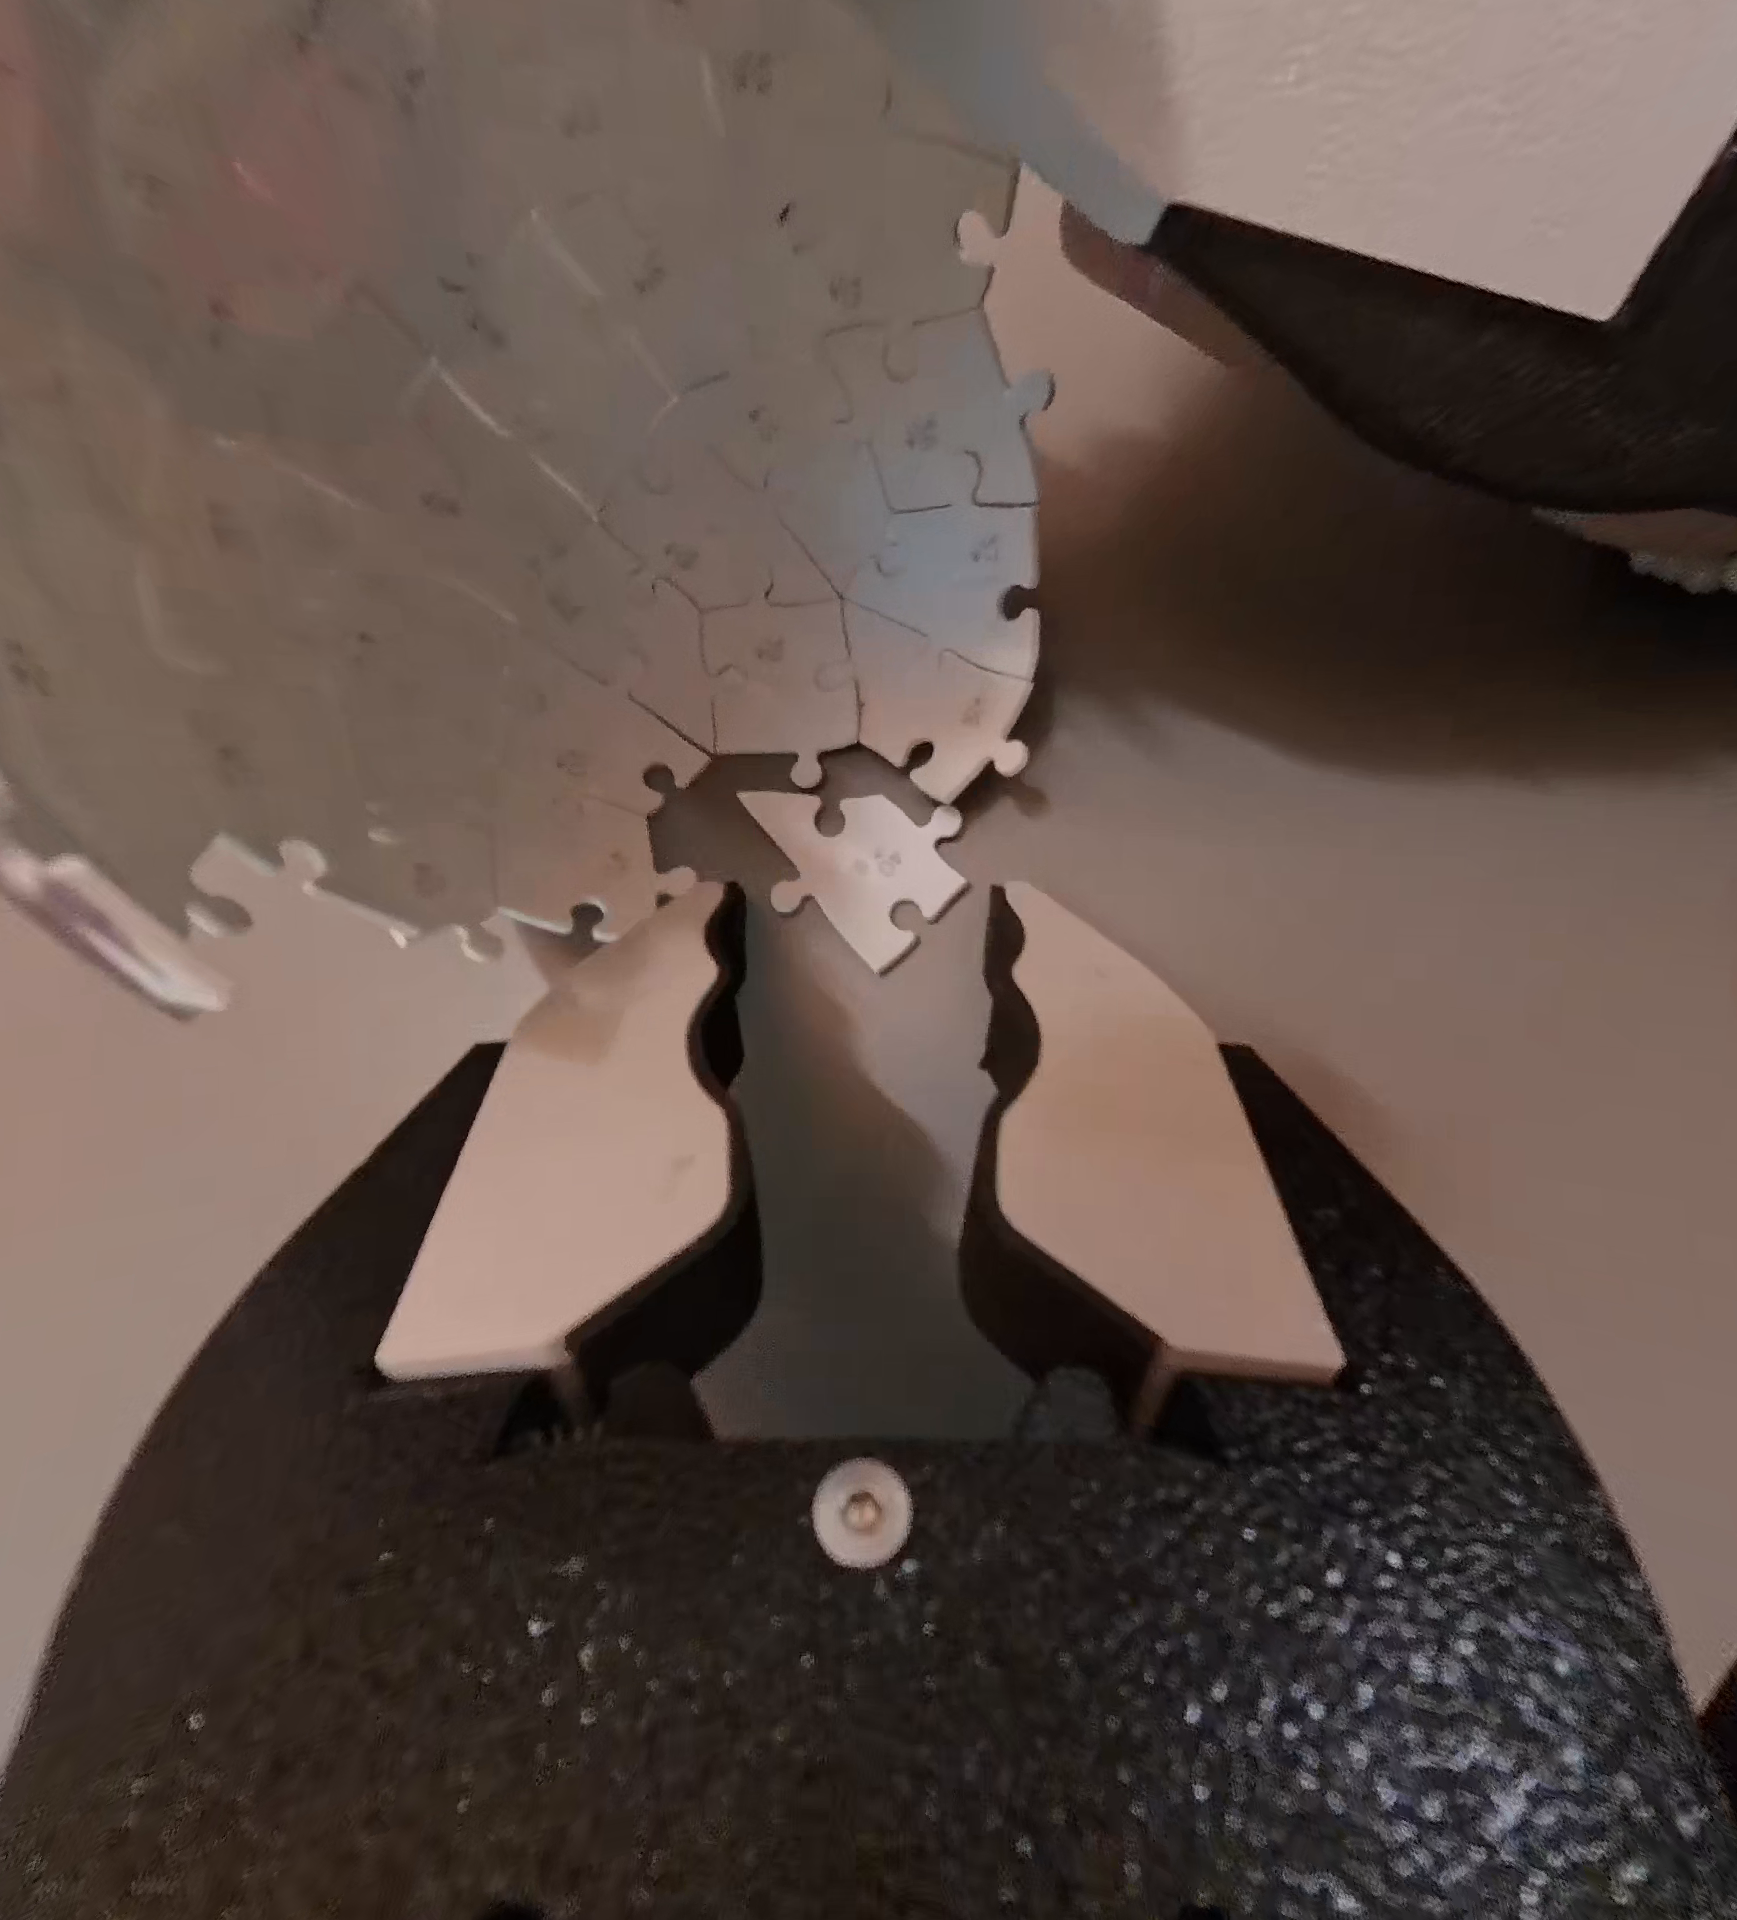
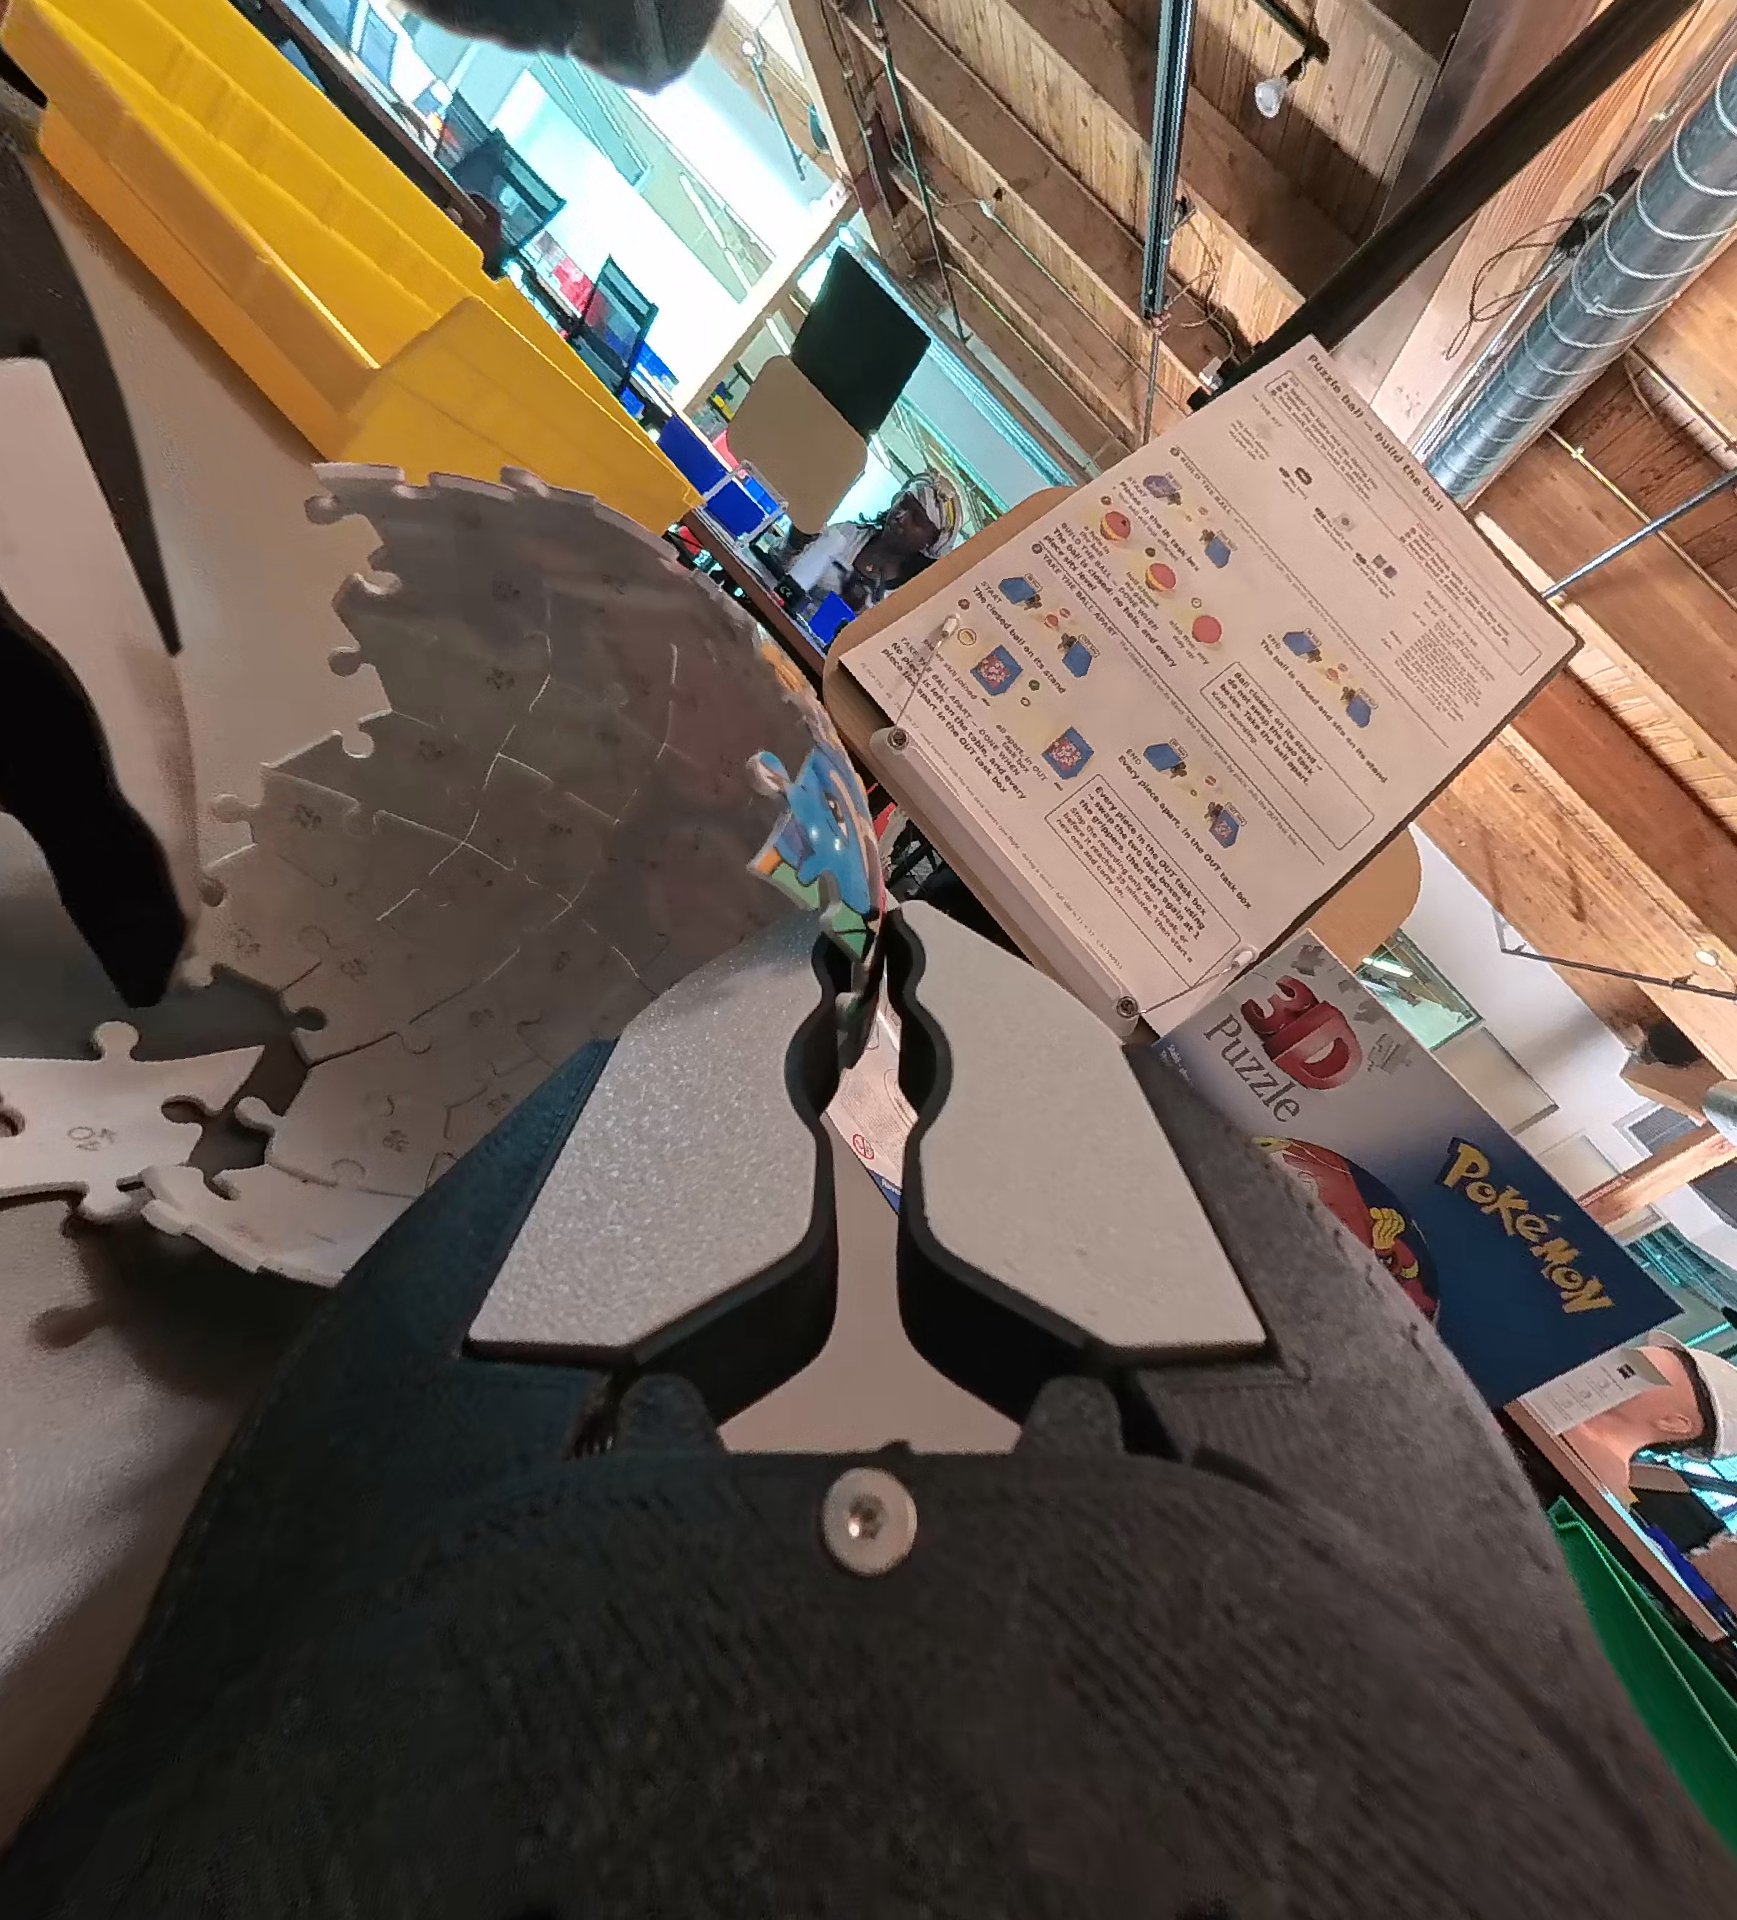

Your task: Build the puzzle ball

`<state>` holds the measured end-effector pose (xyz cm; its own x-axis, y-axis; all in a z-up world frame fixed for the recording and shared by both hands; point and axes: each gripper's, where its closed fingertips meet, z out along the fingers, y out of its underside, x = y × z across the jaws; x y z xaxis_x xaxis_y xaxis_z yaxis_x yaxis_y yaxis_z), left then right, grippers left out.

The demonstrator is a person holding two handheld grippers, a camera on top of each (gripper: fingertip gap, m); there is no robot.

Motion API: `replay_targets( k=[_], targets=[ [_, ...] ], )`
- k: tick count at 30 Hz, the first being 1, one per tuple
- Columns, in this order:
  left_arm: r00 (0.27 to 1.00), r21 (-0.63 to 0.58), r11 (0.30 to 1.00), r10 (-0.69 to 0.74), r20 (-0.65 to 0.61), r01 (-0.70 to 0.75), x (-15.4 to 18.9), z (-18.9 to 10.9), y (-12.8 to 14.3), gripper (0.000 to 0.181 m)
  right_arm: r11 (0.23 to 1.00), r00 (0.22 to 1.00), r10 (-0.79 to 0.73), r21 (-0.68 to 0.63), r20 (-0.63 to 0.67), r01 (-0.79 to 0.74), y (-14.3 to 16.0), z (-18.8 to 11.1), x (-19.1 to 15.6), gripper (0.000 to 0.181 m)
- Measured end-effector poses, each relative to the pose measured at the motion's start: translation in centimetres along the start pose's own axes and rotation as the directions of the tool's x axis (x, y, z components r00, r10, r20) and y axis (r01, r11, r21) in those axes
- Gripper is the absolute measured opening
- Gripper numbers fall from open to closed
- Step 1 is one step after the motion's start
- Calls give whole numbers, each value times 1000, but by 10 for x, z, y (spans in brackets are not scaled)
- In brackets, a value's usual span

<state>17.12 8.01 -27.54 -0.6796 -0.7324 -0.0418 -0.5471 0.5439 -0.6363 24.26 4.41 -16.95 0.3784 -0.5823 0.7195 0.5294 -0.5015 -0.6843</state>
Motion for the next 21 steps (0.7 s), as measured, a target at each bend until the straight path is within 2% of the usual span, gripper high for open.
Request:
replay_targets(
  k=[8,17,21],
  targets=[
    [996,-3,996,-86,7,86,3,0,1,35,1000,1000,0,1,1,0,0,0,0,6],
    [998,32,997,-70,-2,70,2,2,0,41,1000,1000,-1,2,2,1,0,0,-1,6],
    [993,47,992,-116,23,115,-5,2,0,27,1000,1000,-1,2,2,1,0,0,-1,6]
  ],
)
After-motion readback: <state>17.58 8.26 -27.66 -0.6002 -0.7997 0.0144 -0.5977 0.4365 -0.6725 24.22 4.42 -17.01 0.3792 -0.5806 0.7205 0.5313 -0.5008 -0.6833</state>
